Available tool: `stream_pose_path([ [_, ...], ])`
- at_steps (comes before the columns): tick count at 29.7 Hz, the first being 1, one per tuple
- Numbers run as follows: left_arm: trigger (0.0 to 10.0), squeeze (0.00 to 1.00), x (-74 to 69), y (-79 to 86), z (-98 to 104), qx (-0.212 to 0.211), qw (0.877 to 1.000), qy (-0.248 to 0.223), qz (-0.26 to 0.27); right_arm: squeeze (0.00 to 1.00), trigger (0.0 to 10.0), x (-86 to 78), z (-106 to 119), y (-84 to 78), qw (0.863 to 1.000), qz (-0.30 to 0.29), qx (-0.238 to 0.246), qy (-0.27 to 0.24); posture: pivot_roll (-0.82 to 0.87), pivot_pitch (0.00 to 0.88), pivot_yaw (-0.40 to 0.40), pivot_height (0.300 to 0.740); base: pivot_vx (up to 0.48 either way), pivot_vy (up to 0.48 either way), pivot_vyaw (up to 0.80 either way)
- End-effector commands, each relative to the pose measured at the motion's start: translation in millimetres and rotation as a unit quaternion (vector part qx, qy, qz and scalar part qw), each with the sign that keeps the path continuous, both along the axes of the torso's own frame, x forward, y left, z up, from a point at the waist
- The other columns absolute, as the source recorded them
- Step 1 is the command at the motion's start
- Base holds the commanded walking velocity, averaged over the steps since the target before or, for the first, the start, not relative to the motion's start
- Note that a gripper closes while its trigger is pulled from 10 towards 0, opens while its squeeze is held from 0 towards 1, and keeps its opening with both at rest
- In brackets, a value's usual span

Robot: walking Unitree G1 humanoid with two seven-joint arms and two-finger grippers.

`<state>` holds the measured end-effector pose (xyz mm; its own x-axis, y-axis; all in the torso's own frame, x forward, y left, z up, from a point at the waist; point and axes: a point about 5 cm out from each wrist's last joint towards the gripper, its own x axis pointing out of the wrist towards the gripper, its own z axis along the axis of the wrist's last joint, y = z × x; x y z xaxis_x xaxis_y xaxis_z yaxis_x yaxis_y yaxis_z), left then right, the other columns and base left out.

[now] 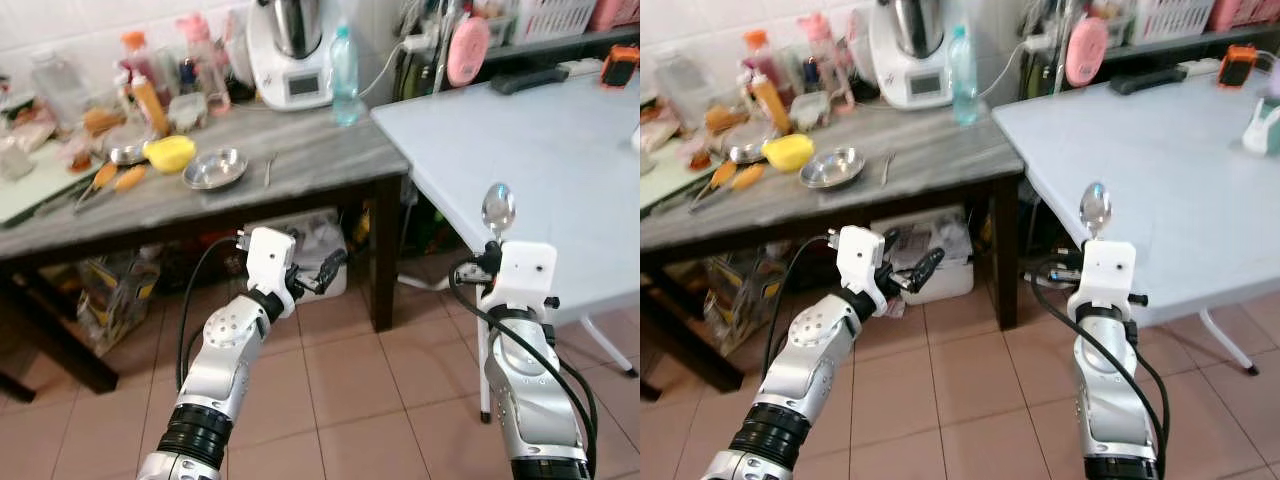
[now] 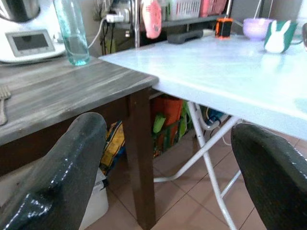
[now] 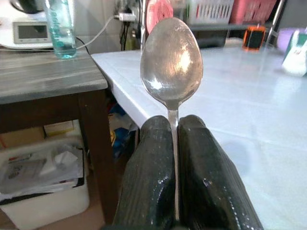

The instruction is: Setting the table

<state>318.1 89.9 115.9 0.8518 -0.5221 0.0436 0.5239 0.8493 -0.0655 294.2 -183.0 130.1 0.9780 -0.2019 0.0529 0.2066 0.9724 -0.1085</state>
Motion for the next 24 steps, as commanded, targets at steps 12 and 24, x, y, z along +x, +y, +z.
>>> stream_pose_path([
  [12, 10.0, 0.0, 1.3, 0.0, 2.2, 0.006, 1.0, -0.003, 0.003, 0.0, 10.0, -0.3, 5.9, 6.9, 1.0, 0.019, -0.017, -0.013, -0.12, 0.0, 0.116, 0.74, 0.471, 0.0, 0.46],
  [24, 10.0, 0.0, 2.3, 3.3, 3.0, 0.01, 1.0, -0.008, 0.016, 0.0, 10.0, 0.1, 6.3, 9.1, 0.999, 0.026, -0.018, -0.013, -0.12, 0.0, 0.116, 0.74, 0.402, 0.0, 0.8],
])
